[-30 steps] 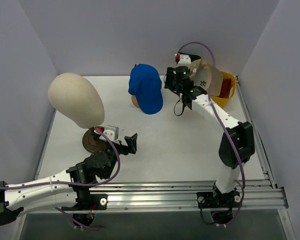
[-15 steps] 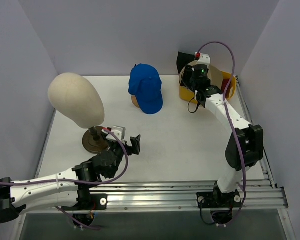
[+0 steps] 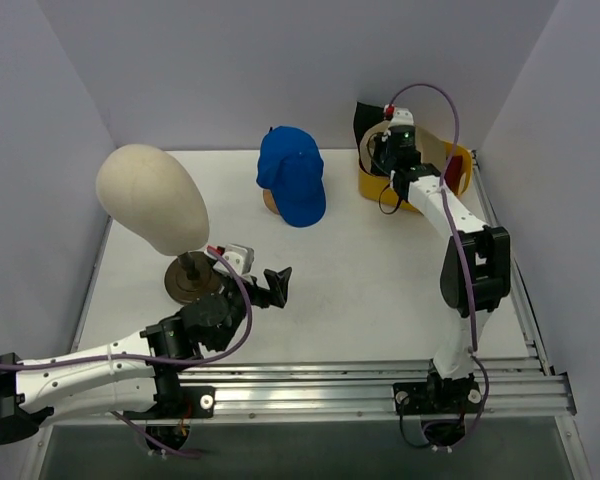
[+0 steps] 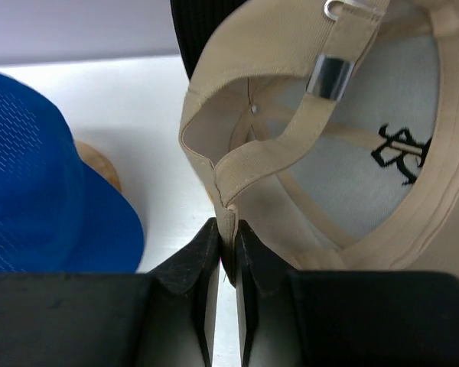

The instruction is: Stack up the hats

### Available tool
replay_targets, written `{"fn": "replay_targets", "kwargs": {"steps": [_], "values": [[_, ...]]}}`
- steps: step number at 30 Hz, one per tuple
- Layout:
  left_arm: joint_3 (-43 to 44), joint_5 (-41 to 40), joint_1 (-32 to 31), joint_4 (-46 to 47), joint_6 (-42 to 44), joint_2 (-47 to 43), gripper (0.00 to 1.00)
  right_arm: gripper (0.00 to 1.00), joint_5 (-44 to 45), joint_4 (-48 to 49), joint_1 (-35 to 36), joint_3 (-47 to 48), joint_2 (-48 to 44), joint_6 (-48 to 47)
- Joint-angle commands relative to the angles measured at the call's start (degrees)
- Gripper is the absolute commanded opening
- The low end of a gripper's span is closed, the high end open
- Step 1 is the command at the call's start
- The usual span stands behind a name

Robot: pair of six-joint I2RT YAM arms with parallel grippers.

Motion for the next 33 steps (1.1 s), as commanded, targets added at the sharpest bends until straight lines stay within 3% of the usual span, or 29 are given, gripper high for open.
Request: {"fn": "replay_targets", "kwargs": {"steps": [1, 5, 11, 17, 26, 33], "values": [[6.3, 3.0, 0.1, -3.8, -3.0, 1.0, 0.98, 0.03, -2.5, -1.0, -0.7, 7.9, -2.0, -4.0], [9.7, 6.8, 0.2, -7.3, -4.3, 2.8, 0.99, 0.00, -3.5, -3.8, -0.7, 9.2, -7.7, -6.6], [22.0, 10.0, 0.3, -18.5, -3.5, 6.3, 0.99, 0.00, -6.6, -9.7, -0.7, 9.3, -18.5, -9.0], [34.1, 15.0, 0.5, -27.2, -0.4, 8.6, 0.99, 0.00, -20.2, -15.5, -0.5, 6.9, -28.5, -8.1], [37.9, 19.6, 2.5, -28.7, 5.8, 7.3, 0.98, 0.00, -38.7, -11.2, 7.2, -5.3, -44.3, 0.3], [42.2, 36.9, 8.0, -31.6, 7.3, 8.4, 0.95, 0.00, -44.9, -6.5, 13.1, -12.6, -53.4, 4.7]]}}
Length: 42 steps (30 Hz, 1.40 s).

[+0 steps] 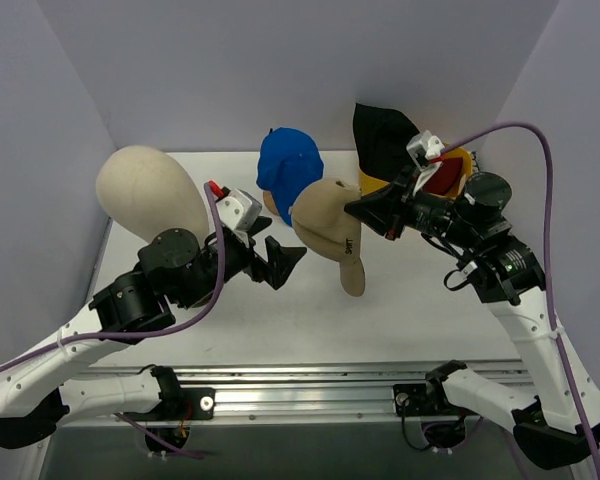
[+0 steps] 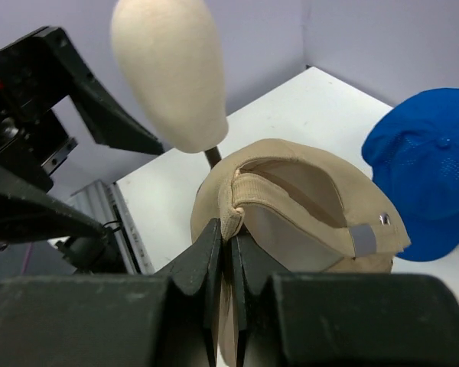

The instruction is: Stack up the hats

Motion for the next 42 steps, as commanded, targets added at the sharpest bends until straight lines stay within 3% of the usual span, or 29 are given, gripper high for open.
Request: {"fn": "replay_targets", "kwargs": {"steps": [1, 6, 11, 13, 16, 17, 23, 24, 25, 30, 36, 37, 38, 39, 40, 42], "values": [[4.1, 13.3, 1.6, -0.4, 2.7, 0.7, 0.95, 0.00, -6.6, 8.4, 0.4, -2.2, -5.0, 4.6], [5.0, 20.4, 2.1, 1.1, 4.2, 4.0, 0.96, 0.00, -9.2, 10.1, 0.4, -3.6, -6.9, 6.3], [5.2, 18.5, 2.1, 3.7, 6.2, 7.1, 1.00, 0.00, -11.1, 11.4, 0.4, -4.4, -7.4, 7.1], [5.2, 18.4, 2.1, 5.0, 6.5, 8.0, 0.91, 0.00, -10.9, 11.5, 0.5, -4.6, -7.5, 7.1], [5.6, 18.2, 2.2, 6.5, 6.6, 9.1, 0.69, 0.00, -10.7, 11.5, 0.4, -4.6, -7.3, 7.2], [5.5, 18.2, 2.2, 6.9, 6.5, 9.3, 0.57, 0.00, -10.4, 11.6, 0.5, -4.8, -7.3, 7.3], [5.7, 20.6, 2.2, 8.0, 7.7, 9.9, 0.18, 0.00, -10.8, 14.0, 0.5, -6.4, -6.5, 8.3], [5.6, 20.7, 2.2, 7.8, 8.0, 9.5, 0.03, 0.00, -11.0, 14.3, 0.5, -6.6, -6.2, 8.3], [5.4, 20.3, 2.2, 7.7, 8.0, 9.3, 0.02, 0.00, -10.8, 14.3, 0.5, -6.8, -6.2, 8.2], [4.3, 18.4, 2.2, 7.3, 7.5, 7.9, 0.02, 0.00, -8.2, 13.1, 0.5, -6.4, -4.6, 7.0], [5.4, 7.9, 2.2, 0.9, 6.1, 6.8, 0.06, 0.00, -7.4, 11.9, 0.4, -3.6, -2.9, 6.6], [4.9, 8.5, 2.4, 0.5, 6.5, 6.0, 0.44, 0.00, -8.1, 11.6, 0.4, -3.4, -3.0, 6.0], [4.4, 12.5, 2.4, 0.3, 6.8, 4.3, 0.64, 0.00, -8.6, 10.1, 0.4, -3.1, -3.3, 5.3], [4.1, 15.3, 2.4, 0.4, 6.9, 3.4, 0.73, 0.00, -8.9, 9.3, 0.5, -2.9, -3.3, 4.7], [4.0, 17.6, 2.4, 0.5, 7.5, 2.9, 0.98, 0.00, -9.6, 8.7, 0.5, -2.8, -3.5, 4.2], [5.6, 21.3, 2.4, -1.3, 7.9, 2.6, 0.95, 0.00, -10.7, 7.9, 0.4, -3.0, -3.8, 3.4]]}}
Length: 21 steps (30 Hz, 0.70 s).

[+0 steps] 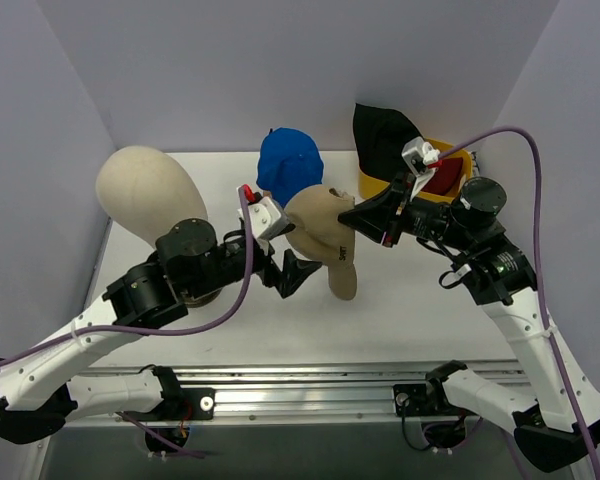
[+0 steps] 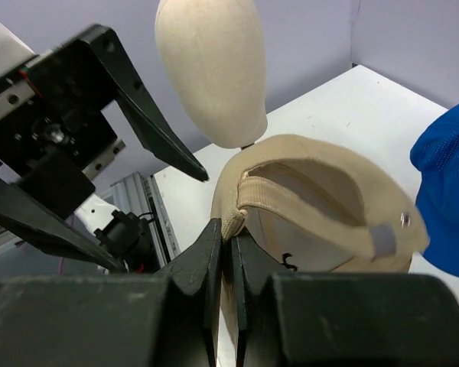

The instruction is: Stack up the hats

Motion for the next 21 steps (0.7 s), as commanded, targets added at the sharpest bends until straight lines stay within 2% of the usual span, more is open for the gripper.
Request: {"fn": "replay_targets", "kwargs": {"steps": [1, 6, 17, 18, 19, 20, 21], "values": [[3.3, 6.3, 0.1, -1.4, 2.0, -2.5, 0.94, 0.00, -3.7, 1.3, 0.4, 2.5, -1.6, -2.1], [6.1, 5.0, 0.1, -4.5, 6.6, -0.7, 0.94, 0.00, -5.3, 2.1, 0.4, 1.7, -2.7, -1.4], [7.4, 3.1, 0.1, -2.2, 10.8, 6.7, 0.94, 0.00, -10.3, 8.0, 0.5, 0.1, -2.8, 2.3], [7.4, 3.6, 0.1, -2.1, 11.2, 6.9, 0.98, 0.00, -10.3, 8.1, 0.4, -0.1, -2.7, 2.3], [7.4, 5.0, 0.2, -1.6, 11.6, 7.1, 0.93, 0.00, -10.3, 8.1, 0.4, -0.2, -2.7, 2.1], [7.6, 7.7, 0.3, -1.7, 11.7, 7.4, 0.82, 0.00, -10.1, 8.2, 0.4, -0.2, -2.6, 2.0], [7.8, 8.4, 0.1, -1.9, 11.7, 7.6, 0.65, 0.00, -9.3, 8.2, 0.5, -0.3, -2.7, 2.1]]}}
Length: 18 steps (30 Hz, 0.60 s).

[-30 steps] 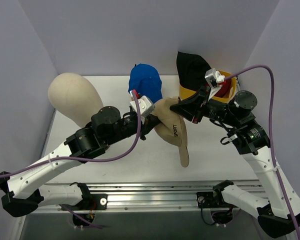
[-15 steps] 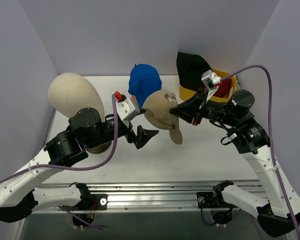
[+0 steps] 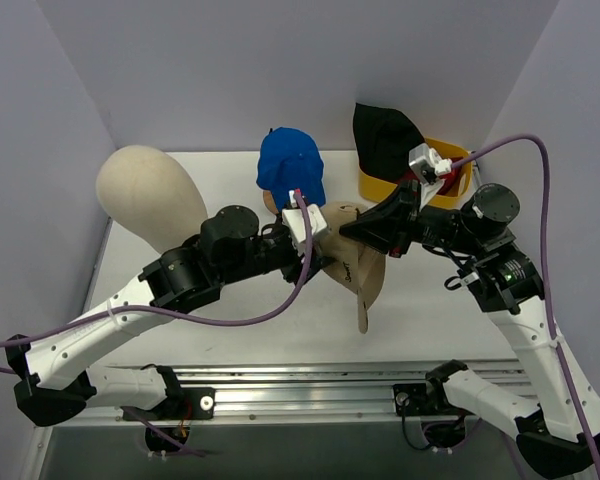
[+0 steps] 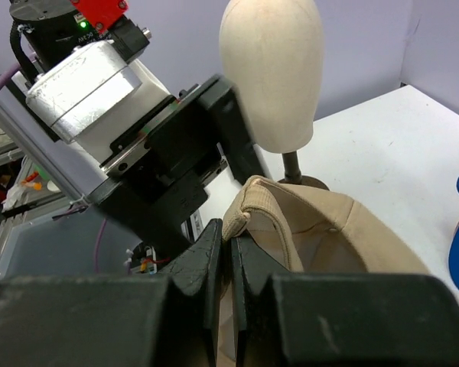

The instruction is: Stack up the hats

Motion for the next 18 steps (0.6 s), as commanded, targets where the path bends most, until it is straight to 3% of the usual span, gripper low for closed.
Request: {"fn": "replay_targets", "kwargs": {"steps": [1, 3, 4, 5, 12, 15, 16, 18], "values": [[3.4, 3.7, 0.2, 1.2, 2.1, -0.4, 0.33, 0.00, -1.0, 6.2, 0.5, 0.1, 0.1, 0.9], [2.9, 3.1, 0.2, 1.6, 1.5, -0.7, 0.19, 0.00, -0.4, 6.5, 0.5, 0.3, 0.6, 1.3], [2.8, 2.6, 0.2, 2.0, 1.1, -0.8, 0.07, 0.00, 0.4, 6.4, 0.4, 0.5, 1.2, 1.3], [2.5, 2.2, 0.2, 2.1, 0.8, -1.1, 0.03, 0.00, 1.2, 6.1, 0.5, 0.7, 1.5, 1.3], [2.1, -1.2, 0.4, 2.9, -4.8, -2.1, 0.02, 0.00, 6.9, 5.1, 0.5, 1.3, 3.7, 0.5], [2.8, -4.5, 0.3, 2.7, -6.6, -2.2, 0.02, 0.13, 9.8, 4.4, 0.4, 1.5, 3.9, 0.1], [3.0, -7.0, 0.4, 2.2, -8.8, -2.1, 0.02, 0.26, 10.6, 3.0, 0.5, 1.6, 3.7, -0.5], [4.0, -9.9, 0.7, 1.3, -10.8, -1.6, 0.02, 0.38, 13.5, 1.9, 0.4, 1.3, 3.2, -2.0]]}}
